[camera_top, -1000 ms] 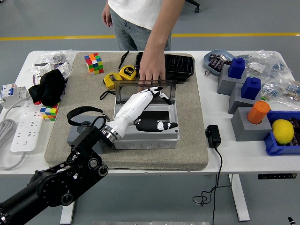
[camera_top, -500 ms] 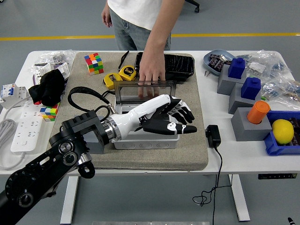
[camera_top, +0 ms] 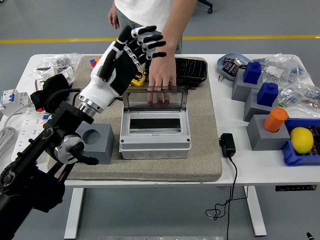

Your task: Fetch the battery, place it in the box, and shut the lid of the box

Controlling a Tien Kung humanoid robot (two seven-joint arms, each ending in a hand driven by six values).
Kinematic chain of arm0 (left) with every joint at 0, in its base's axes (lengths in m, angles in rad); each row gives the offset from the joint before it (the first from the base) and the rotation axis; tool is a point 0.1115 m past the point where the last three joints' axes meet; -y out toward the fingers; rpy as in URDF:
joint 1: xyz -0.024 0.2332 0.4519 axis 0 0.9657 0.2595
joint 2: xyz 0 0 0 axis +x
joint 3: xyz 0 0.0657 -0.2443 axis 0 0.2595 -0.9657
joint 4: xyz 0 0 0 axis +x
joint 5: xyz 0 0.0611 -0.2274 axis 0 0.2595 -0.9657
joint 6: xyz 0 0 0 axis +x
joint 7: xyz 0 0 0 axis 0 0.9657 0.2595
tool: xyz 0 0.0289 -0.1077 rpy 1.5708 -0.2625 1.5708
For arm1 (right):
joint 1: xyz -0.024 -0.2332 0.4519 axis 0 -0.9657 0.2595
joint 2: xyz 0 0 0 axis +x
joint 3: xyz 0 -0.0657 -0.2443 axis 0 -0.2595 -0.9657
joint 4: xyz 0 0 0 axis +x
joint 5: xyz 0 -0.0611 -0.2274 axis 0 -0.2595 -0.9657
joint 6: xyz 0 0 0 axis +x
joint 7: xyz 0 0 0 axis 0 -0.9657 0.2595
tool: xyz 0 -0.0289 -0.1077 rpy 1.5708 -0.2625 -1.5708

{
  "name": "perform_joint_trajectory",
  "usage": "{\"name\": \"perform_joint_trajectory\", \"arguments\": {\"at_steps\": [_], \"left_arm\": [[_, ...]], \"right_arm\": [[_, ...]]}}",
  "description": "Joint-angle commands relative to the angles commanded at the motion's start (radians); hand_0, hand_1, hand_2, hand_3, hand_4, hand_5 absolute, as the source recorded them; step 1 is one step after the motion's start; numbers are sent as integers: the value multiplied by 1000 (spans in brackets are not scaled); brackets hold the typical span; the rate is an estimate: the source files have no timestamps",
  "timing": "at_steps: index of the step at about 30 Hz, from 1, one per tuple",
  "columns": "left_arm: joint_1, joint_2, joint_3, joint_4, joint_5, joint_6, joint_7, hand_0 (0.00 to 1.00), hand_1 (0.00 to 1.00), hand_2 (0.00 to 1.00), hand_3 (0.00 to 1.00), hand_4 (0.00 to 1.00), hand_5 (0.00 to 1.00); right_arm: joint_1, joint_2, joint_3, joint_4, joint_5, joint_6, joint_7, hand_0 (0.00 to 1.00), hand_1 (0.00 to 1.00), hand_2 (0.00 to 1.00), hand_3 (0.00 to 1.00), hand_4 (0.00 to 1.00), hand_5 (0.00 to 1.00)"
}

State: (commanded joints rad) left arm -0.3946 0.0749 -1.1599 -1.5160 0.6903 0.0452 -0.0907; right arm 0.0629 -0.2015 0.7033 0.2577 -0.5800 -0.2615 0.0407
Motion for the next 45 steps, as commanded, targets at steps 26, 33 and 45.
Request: {"name": "perform_joint_trajectory", "arguments": {"at_steps": [26,33,45], "left_arm": [[-88,77,151,128,1062,69,243,998,998,969,721,998,998],[-97,90,154,119,1355,43,262,998,998,943,691,998,998],[-81,90,192,152,1502,23,273,998,998,928,695,998,998]], "right_arm": [[9,0,8,1,-3,-2,-1,801,732,739,775,998,998],[10,-3,3,0,0,-3,-1,800,732,738,775,998,998],[6,-4,2,1,2,-2,0,798,731,738,775,998,998]]}}
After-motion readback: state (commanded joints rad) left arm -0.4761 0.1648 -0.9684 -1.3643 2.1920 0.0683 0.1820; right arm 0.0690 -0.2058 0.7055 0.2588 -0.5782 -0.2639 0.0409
